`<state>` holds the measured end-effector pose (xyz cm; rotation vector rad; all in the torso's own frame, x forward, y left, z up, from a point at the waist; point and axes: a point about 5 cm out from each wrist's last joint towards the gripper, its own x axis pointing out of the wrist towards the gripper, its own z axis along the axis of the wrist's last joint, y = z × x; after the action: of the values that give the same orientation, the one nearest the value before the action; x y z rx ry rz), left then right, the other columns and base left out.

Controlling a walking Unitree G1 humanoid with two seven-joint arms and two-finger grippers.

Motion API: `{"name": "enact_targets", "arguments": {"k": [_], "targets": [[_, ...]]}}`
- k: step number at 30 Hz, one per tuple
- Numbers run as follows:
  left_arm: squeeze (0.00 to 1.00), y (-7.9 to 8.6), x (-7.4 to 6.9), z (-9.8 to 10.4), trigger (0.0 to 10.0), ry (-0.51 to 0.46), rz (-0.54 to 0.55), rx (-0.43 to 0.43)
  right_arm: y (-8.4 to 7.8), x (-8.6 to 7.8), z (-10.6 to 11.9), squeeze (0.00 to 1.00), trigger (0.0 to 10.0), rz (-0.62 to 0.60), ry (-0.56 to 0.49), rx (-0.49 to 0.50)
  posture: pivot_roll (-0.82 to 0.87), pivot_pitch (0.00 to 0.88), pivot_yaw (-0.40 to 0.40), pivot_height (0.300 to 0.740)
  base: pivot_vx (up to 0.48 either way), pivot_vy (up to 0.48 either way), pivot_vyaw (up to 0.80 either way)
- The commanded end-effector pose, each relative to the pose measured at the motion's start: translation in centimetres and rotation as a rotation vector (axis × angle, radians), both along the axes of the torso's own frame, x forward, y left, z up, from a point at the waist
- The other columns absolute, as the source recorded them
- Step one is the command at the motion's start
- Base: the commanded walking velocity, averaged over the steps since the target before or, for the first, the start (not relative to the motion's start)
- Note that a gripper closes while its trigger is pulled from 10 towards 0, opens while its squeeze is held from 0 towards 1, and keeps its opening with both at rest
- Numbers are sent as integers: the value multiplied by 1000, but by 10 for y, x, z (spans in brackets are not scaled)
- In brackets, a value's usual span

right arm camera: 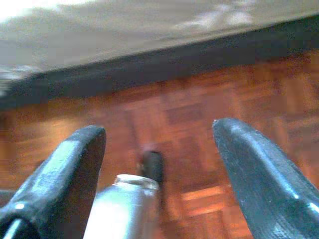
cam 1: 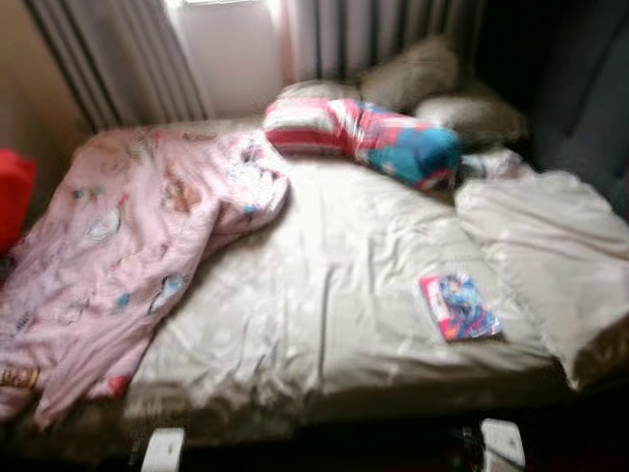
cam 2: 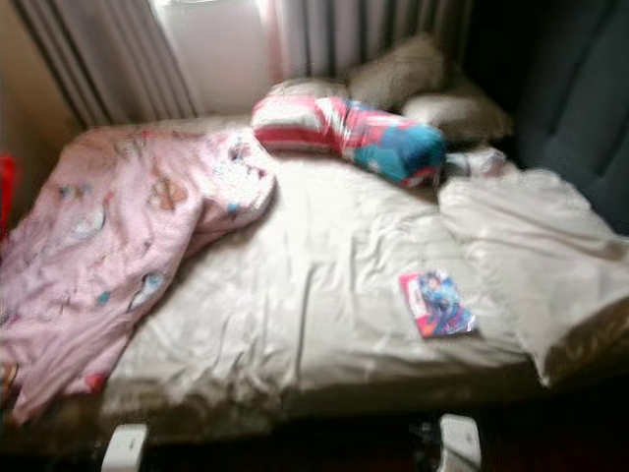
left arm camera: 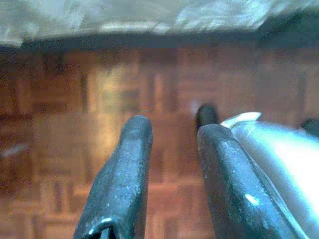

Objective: Clean up the room

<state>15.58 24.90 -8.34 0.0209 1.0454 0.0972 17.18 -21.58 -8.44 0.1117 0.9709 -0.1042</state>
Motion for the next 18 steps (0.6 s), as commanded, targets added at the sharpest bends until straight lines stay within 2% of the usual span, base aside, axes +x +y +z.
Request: {"name": "enact_targets", "arguments": {"k": [1,4,10,18], "targets": [[0,-1,5,2,10000,-13,-2,-1,-7,-5,-1,0,10000,-8,11,-13,-80,0,59,740,0,435,0],[0,-1,4,1,10000,-11,-2,-2,-8,-4,0,0,10000,17,6,-33,-80,0,58,740,0,433,0],[0,-1,4,1,10000,-11,-2,-2,-8,-4,0,0,10000,21,8,-30,-79,0,57,740,0,434,571],[0,-1,4,1,10000,-11,-2,-2,-8,-5,0,0,10000,-6,3,-18,-80,0,60,740,0,433,0]]}}
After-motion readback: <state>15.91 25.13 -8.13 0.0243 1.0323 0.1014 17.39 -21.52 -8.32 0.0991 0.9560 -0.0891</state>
